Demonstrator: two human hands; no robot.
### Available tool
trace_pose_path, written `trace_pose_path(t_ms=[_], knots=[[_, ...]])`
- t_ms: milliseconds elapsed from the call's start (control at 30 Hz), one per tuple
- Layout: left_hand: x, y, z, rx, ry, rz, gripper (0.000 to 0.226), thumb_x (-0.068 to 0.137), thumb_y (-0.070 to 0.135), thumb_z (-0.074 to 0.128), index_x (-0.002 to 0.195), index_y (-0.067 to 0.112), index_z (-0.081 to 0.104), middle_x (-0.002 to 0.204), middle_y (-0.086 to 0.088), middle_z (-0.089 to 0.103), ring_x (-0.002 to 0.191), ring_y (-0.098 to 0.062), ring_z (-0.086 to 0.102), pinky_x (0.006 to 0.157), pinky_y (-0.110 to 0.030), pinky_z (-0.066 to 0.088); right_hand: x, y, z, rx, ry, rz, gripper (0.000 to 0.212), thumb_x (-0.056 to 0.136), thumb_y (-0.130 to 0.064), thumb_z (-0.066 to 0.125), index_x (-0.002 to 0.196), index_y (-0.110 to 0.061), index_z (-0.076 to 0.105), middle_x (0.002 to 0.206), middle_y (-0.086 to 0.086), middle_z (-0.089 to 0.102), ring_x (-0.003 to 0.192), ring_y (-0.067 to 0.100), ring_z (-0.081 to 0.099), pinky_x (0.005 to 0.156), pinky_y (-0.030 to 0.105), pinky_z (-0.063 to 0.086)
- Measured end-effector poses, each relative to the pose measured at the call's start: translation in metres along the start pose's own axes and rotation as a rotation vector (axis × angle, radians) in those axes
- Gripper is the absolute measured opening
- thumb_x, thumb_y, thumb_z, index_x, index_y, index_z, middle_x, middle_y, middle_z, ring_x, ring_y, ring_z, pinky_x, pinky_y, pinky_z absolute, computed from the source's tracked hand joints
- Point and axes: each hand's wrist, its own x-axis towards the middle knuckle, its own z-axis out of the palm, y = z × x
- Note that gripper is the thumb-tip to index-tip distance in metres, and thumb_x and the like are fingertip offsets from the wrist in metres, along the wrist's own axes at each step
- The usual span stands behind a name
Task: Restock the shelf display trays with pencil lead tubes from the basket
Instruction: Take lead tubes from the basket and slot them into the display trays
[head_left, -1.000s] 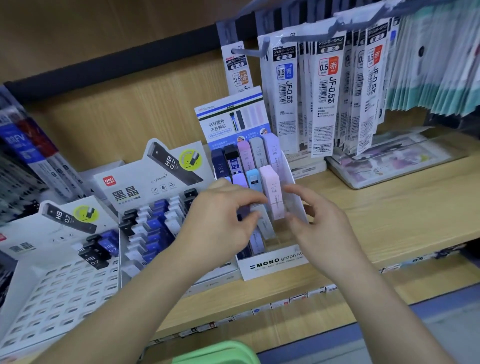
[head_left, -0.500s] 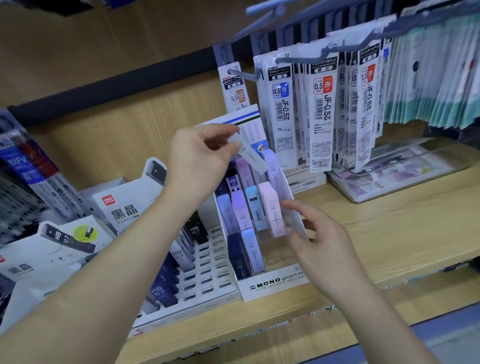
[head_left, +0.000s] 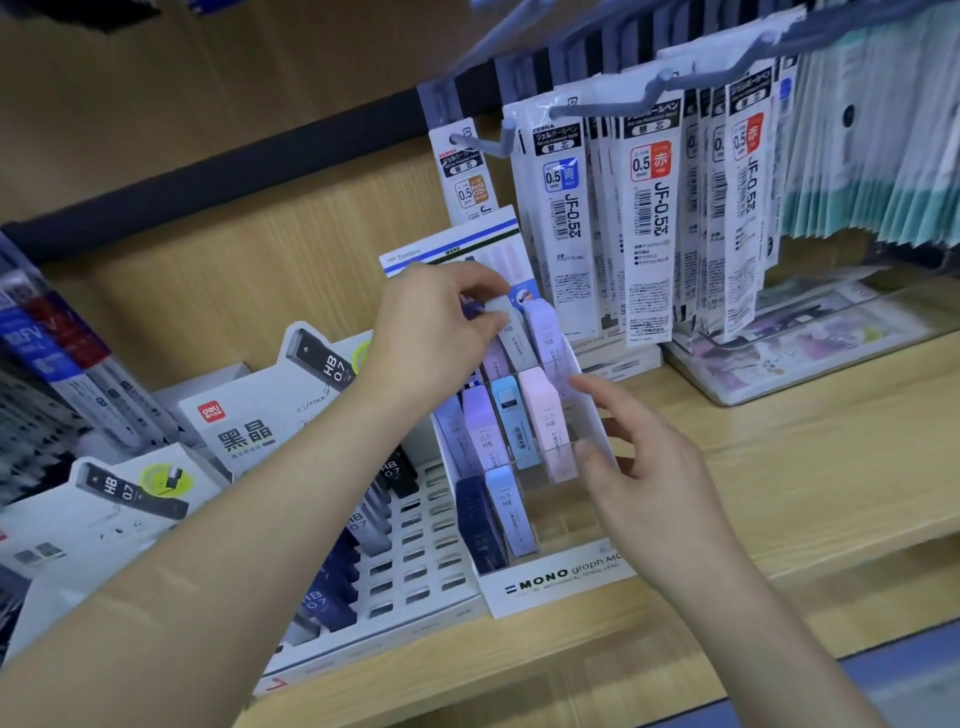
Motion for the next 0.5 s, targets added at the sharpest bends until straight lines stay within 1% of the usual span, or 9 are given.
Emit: trace_pose_path(t_ms=[67,133,200,233,267,333,433,500], knots=[[0.005,0.002,-0.003,0.025,-0.028,-0.005,0.02,0.081,0.014,0.073,0.1,0.019,0.073,0.081,0.013,0.062,0.066,0.017,0.05,0.063,0.003,0.035,0.0,-0.002,0.0,0.008,-0.002,-0.012,0.053,0.092,-0.01,0.056,0.135,-0.04,0.052,0.127,-0.017,0.061,0.118,0.001,0.052,0.099,0.03,0.047],[0.007,0.003,-0.005,0.068,-0.06,0.001,0.021,0.082,0.016,0.074,0.102,0.02,0.074,0.085,0.011,0.066,0.068,0.006,0.054,0.066,0.0,0.037,0.0,-0.003,0.0,0.01,0.003,-0.021,0.053,0.093,-0.01,0.055,0.135,-0.041,0.052,0.128,-0.018,0.061,0.118,0.0,0.052,0.098,0.03,0.048],[0.006,0.005,-0.003,0.12,-0.1,0.036,0.02,0.082,0.017,0.073,0.102,0.02,0.074,0.092,0.007,0.07,0.078,-0.003,0.057,0.078,-0.014,0.045,0.001,-0.003,0.001,0.01,0.008,-0.021,0.052,0.093,-0.011,0.055,0.135,-0.041,0.052,0.127,-0.017,0.062,0.116,-0.001,0.053,0.096,0.03,0.048],[0.005,0.006,-0.001,0.135,-0.109,0.046,0.02,0.081,0.017,0.074,0.101,0.02,0.074,0.092,0.007,0.07,0.082,-0.007,0.059,0.081,-0.022,0.047,0.001,-0.003,0.001,0.006,0.006,-0.017,0.052,0.093,-0.011,0.055,0.135,-0.042,0.051,0.127,-0.017,0.061,0.116,-0.001,0.053,0.096,0.03,0.048],[0.004,0.007,0.001,0.139,-0.104,0.044,0.02,0.08,0.018,0.075,0.1,0.021,0.073,0.09,0.008,0.07,0.083,-0.008,0.06,0.082,-0.026,0.048,0.001,-0.003,0.001,0.001,0.001,-0.015,0.053,0.093,-0.012,0.054,0.136,-0.042,0.05,0.128,-0.017,0.061,0.117,-0.001,0.053,0.097,0.031,0.047],[0.003,0.007,0.004,0.131,-0.076,0.03,0.019,0.078,0.02,0.077,0.096,0.022,0.071,0.086,0.01,0.067,0.084,-0.009,0.059,0.081,-0.027,0.048,0.002,-0.002,0.002,-0.002,-0.004,-0.022,0.056,0.093,-0.013,0.054,0.141,-0.042,0.046,0.131,-0.016,0.06,0.12,0.003,0.053,0.1,0.035,0.047],[0.004,0.005,0.006,0.173,-0.065,0.03,0.017,0.075,0.024,0.079,0.09,0.02,0.07,0.086,0.006,0.067,0.087,-0.015,0.058,0.077,-0.028,0.046,0.002,0.0,0.001,-0.01,-0.022,-0.005,0.057,0.096,-0.019,0.052,0.147,-0.04,0.038,0.137,-0.016,0.056,0.126,0.005,0.05,0.105,0.038,0.045],[0.004,0.005,0.004,0.165,-0.065,0.01,0.013,0.077,0.026,0.078,0.088,0.02,0.073,0.085,0.007,0.068,0.084,-0.012,0.06,0.074,-0.024,0.045,0.003,-0.001,0.0,-0.016,-0.056,0.005,0.054,0.098,-0.022,0.05,0.148,-0.037,0.038,0.138,-0.016,0.055,0.129,0.003,0.047,0.108,0.038,0.042]])
